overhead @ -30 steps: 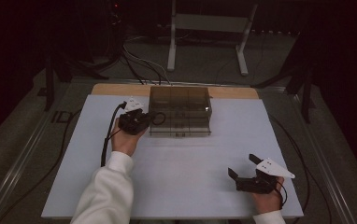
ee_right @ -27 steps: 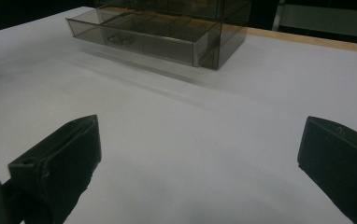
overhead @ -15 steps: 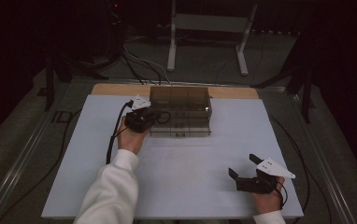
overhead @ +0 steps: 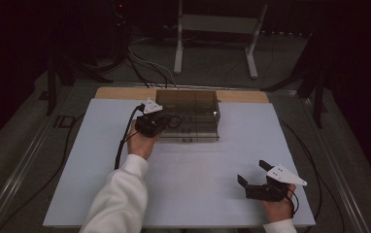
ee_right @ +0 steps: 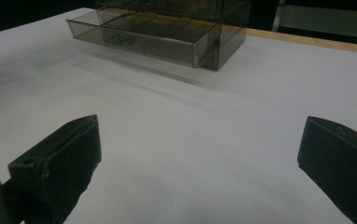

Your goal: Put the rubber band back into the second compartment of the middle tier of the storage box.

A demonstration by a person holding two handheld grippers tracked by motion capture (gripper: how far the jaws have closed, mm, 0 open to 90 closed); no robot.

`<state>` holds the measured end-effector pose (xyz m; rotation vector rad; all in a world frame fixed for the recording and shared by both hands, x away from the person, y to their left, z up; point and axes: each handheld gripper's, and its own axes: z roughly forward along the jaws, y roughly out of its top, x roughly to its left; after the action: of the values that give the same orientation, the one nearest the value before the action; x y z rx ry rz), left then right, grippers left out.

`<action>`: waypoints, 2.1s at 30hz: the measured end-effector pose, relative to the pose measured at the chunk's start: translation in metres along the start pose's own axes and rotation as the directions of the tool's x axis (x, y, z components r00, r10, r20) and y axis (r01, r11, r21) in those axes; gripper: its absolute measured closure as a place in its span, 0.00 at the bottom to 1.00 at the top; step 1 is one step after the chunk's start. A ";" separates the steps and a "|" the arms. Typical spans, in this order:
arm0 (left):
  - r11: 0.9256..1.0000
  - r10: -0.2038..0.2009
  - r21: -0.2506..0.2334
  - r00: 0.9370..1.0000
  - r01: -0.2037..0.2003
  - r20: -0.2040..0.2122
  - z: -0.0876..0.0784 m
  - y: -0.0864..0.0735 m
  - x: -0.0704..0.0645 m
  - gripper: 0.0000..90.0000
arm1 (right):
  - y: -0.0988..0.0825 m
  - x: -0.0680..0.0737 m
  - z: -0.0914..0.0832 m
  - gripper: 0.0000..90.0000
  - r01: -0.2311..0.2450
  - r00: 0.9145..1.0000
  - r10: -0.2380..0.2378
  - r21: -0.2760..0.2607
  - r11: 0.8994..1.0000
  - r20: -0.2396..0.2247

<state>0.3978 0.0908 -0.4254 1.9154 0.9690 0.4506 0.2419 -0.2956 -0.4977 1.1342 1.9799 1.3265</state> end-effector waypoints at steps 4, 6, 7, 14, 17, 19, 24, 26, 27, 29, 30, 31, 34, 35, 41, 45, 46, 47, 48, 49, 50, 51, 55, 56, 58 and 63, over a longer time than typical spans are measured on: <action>1.000 0.000 0.005 1.000 0.000 0.004 0.006 0.000 -0.003 0.98 | 0.000 0.000 0.000 0.00 -0.001 1.000 0.001 0.000 1.000 0.000; 1.000 0.002 0.007 1.000 -0.002 0.005 0.008 0.000 -0.004 0.98 | 0.000 0.000 0.000 0.00 -0.003 1.000 0.003 -0.001 1.000 0.000; 1.000 0.005 0.008 1.000 -0.005 0.004 0.009 0.001 -0.005 0.98 | 0.000 0.000 0.000 0.00 -0.004 1.000 0.004 -0.001 1.000 0.000; 1.000 0.020 0.019 1.000 -0.020 0.006 0.018 0.001 -0.010 0.98 | 0.000 0.000 0.000 0.00 0.002 1.000 -0.002 0.000 1.000 -0.002; 1.000 0.021 0.023 1.000 -0.021 0.005 0.023 0.000 -0.012 0.98 | 0.000 0.000 0.000 0.00 -0.001 1.000 0.001 -0.001 1.000 -0.002; 0.999 0.022 0.028 1.000 -0.023 0.008 0.026 0.000 -0.013 0.98 | 0.000 0.000 0.000 0.00 -0.002 1.000 0.002 -0.001 1.000 -0.003; 0.999 0.032 0.041 0.999 -0.032 0.003 0.031 -0.001 -0.015 0.98 | 0.000 0.000 0.000 0.00 -0.002 1.000 0.002 -0.001 1.000 -0.004; 0.999 0.029 0.042 1.000 -0.029 0.004 0.033 -0.002 -0.016 0.98 | 0.000 0.000 0.000 0.00 -0.001 1.000 0.001 -0.001 1.000 -0.004; 0.999 0.030 0.044 1.000 -0.030 0.004 0.034 -0.002 -0.016 0.98 | 0.000 0.000 0.000 0.00 0.000 1.000 0.000 -0.001 1.000 -0.005; 0.999 0.029 0.044 1.000 -0.029 0.005 0.035 -0.002 -0.017 0.98 | 0.000 0.000 0.000 0.00 0.001 1.000 -0.001 0.000 1.000 -0.005; 0.999 0.027 0.047 1.000 -0.027 0.003 0.037 -0.002 -0.018 0.98 | 0.000 0.000 0.000 0.00 0.001 1.000 -0.001 0.000 1.000 -0.005; 0.998 0.030 0.050 1.000 -0.030 0.002 0.038 -0.003 -0.017 0.98 | 0.000 0.000 0.000 0.00 0.002 1.000 -0.002 0.001 1.000 -0.005; 0.998 0.023 0.059 1.000 -0.023 -0.002 0.041 -0.004 -0.016 0.98 | 0.000 0.000 0.000 0.00 0.001 1.000 -0.001 0.000 1.000 -0.004; 0.998 0.023 0.063 1.000 -0.023 -0.002 0.042 -0.004 -0.016 0.98 | 0.000 0.000 0.000 0.00 0.001 1.000 -0.001 0.000 1.000 -0.004; 0.996 0.026 0.081 1.000 -0.025 -0.007 0.047 -0.006 -0.016 0.98 | 0.000 0.000 0.000 0.00 0.001 1.000 -0.001 0.003 1.000 -0.004; 0.995 0.028 0.091 1.000 -0.028 -0.001 0.050 -0.008 -0.017 0.98 | 0.000 0.000 0.001 0.00 0.001 1.000 -0.001 0.002 1.000 -0.003; 0.995 0.028 0.091 1.000 -0.028 -0.001 0.050 -0.008 -0.017 0.98 | 0.000 0.000 0.001 0.00 0.000 1.000 0.000 0.003 1.000 -0.003; 0.995 0.032 0.095 0.999 -0.032 -0.001 0.051 -0.008 -0.017 0.98 | 0.000 0.000 0.001 0.00 0.000 1.000 0.000 0.003 1.000 -0.003; 0.995 0.030 0.095 1.000 -0.030 0.000 0.051 -0.009 -0.018 0.98 | 0.000 0.000 0.000 0.00 0.000 1.000 0.000 0.004 1.000 -0.004; 0.995 0.031 0.098 1.000 -0.031 0.002 0.052 -0.009 -0.018 0.98 | 0.000 0.000 0.000 0.00 0.000 1.000 0.000 0.004 1.000 -0.004; 0.994 0.033 0.101 0.999 -0.033 0.002 0.053 -0.009 -0.019 0.98 | 0.000 0.001 0.000 0.00 0.000 1.000 0.000 0.004 1.000 -0.003; 0.994 0.033 0.104 0.999 -0.033 0.002 0.054 -0.010 -0.019 0.98 | 0.000 0.001 0.000 0.00 0.000 1.000 0.000 0.004 1.000 -0.003; 0.993 0.035 0.115 0.999 -0.035 0.004 0.057 -0.011 -0.020 0.98 | 0.000 0.000 0.000 0.00 0.000 1.000 0.000 0.004 1.000 -0.003; 0.992 0.037 0.117 0.999 -0.037 0.003 0.058 -0.011 -0.020 0.98 | 0.000 0.001 0.000 0.00 0.000 1.000 0.000 0.005 1.000 -0.003; 0.992 0.039 0.123 0.999 -0.039 0.002 0.059 -0.012 -0.020 0.98 | 0.000 0.001 0.001 0.00 0.001 1.000 -0.001 0.005 1.000 -0.003; 0.989 0.044 0.140 0.999 -0.043 -0.002 0.063 -0.013 -0.022 0.98 | 0.000 0.001 0.001 0.00 0.001 1.000 -0.001 0.006 1.000 -0.003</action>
<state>0.4190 0.0421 -0.4674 2.0660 0.9861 0.4218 0.2422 -0.2947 -0.4977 1.1349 1.9877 1.3232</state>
